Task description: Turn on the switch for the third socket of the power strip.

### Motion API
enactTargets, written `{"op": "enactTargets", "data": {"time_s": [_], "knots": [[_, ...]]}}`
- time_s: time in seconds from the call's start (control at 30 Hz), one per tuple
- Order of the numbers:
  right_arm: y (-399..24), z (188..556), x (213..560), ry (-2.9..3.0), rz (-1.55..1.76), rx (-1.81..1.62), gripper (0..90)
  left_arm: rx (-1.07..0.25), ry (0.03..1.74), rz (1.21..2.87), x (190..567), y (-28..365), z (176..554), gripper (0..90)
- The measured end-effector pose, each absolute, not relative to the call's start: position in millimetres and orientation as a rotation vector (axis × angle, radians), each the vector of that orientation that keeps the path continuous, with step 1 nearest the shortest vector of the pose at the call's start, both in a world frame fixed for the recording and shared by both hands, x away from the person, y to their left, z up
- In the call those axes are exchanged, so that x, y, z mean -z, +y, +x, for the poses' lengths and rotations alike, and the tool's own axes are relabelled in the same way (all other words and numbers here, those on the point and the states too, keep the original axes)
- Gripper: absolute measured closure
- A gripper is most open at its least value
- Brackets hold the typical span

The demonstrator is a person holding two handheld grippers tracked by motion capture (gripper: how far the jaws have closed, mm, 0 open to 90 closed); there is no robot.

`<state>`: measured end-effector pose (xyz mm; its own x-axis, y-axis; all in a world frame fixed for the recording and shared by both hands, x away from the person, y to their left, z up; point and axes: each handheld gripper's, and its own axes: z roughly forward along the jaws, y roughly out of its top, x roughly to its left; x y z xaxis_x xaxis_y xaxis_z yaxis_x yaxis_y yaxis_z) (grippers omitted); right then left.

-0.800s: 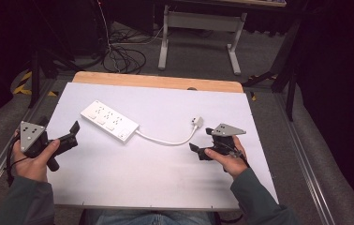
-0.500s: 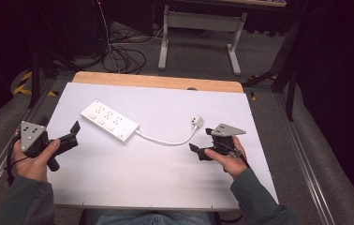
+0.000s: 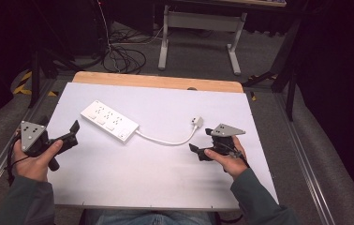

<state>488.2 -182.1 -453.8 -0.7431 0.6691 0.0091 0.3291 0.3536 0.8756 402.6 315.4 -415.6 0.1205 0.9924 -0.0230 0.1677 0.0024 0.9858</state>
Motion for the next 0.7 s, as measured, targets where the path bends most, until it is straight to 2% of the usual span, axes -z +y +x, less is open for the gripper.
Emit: {"op": "enactTargets", "data": {"time_s": [0.7], "knots": [[-181.8,488.3,454.1,2.264,0.866,-1.318,8.7,-1.010,1.256,1.355,416.0,316.4,403.4,7.8]]}}
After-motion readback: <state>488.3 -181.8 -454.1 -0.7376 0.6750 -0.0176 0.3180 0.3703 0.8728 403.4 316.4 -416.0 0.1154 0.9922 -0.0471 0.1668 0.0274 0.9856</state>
